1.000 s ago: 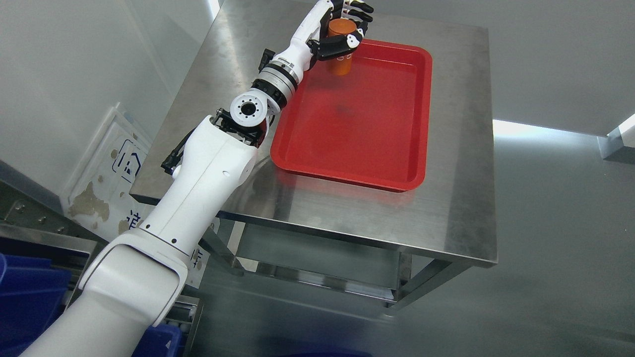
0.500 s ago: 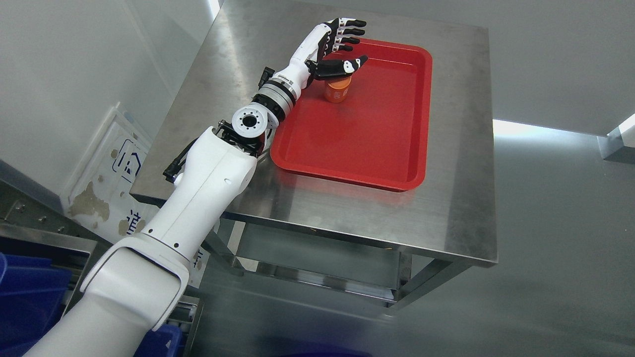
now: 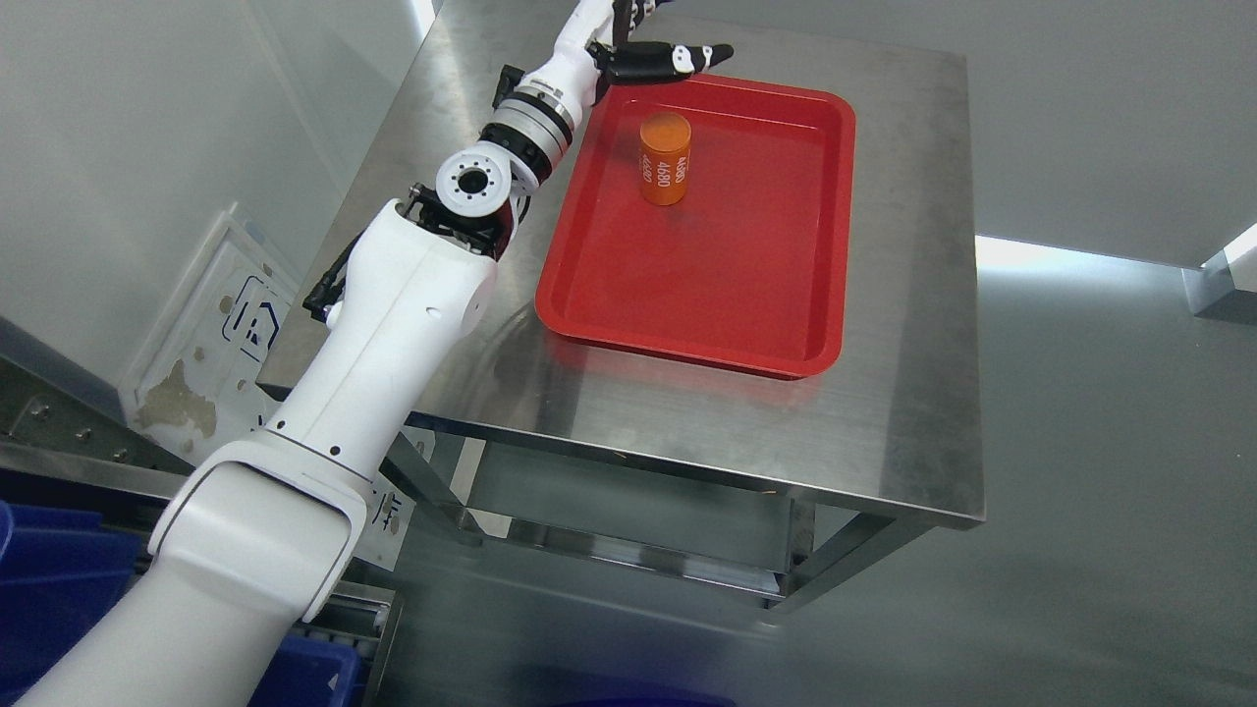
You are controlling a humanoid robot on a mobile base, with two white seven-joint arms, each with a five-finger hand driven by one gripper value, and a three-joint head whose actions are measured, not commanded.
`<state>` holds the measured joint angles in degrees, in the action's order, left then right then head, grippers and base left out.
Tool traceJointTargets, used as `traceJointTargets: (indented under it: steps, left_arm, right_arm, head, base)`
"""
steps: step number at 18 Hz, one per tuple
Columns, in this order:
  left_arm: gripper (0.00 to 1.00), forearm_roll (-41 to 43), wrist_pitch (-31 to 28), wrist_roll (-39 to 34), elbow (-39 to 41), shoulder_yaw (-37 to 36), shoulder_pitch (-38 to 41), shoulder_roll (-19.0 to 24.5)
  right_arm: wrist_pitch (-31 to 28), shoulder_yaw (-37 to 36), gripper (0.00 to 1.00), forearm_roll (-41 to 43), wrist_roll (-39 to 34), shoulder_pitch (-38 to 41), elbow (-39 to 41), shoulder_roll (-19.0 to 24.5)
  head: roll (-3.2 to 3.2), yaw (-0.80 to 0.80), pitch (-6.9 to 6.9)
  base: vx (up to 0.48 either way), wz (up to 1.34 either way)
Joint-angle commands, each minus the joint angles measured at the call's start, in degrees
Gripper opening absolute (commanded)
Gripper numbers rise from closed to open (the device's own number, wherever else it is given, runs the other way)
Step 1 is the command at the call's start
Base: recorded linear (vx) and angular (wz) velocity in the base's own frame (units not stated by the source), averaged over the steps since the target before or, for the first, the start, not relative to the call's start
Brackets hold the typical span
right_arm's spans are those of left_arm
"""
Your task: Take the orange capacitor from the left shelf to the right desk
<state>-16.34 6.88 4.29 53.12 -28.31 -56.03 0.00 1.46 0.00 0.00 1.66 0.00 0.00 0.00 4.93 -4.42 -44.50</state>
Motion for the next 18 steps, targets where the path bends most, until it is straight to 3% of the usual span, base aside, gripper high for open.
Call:
traceJointTargets:
  steps: [1, 4, 7, 18]
  left_arm:
    - [0.99, 4.4, -1.2, -0.2, -1.1, 13.3, -3.0, 1.0]
    - [0.99, 13.5, -1.3, -1.6, -4.3, 19.5, -0.3, 1.0]
    - [0.99, 20.2, -1.3, -1.6, -3.2, 20.3, 5.4, 1.0]
    - [0.99, 18.5, 1.7, -0.9, 5.0, 23.2, 13.5, 1.0]
  right_arm:
    - [-0.1, -0.7, 1.00, -0.2, 0.0, 1.1, 1.0, -1.0]
    - [-0.1, -0.7, 1.00, -0.2, 0.0, 1.1, 1.0, -1.0]
    - [-0.1, -0.7, 1.00, -0.2, 0.0, 1.1, 1.0, -1.0]
    - [-0.1, -0.7, 1.00, -0.2, 0.0, 1.1, 1.0, -1.0]
  head:
    - [0.00, 0.00, 0.00]
    - [0.00, 0.00, 0.00]
    - [0.00, 0.00, 0.00]
    - [0.00, 0.00, 0.00]
  base:
    - [0.000, 0.00]
    - [0.000, 0.00]
    - [0.000, 0.00]
    - [0.000, 0.00]
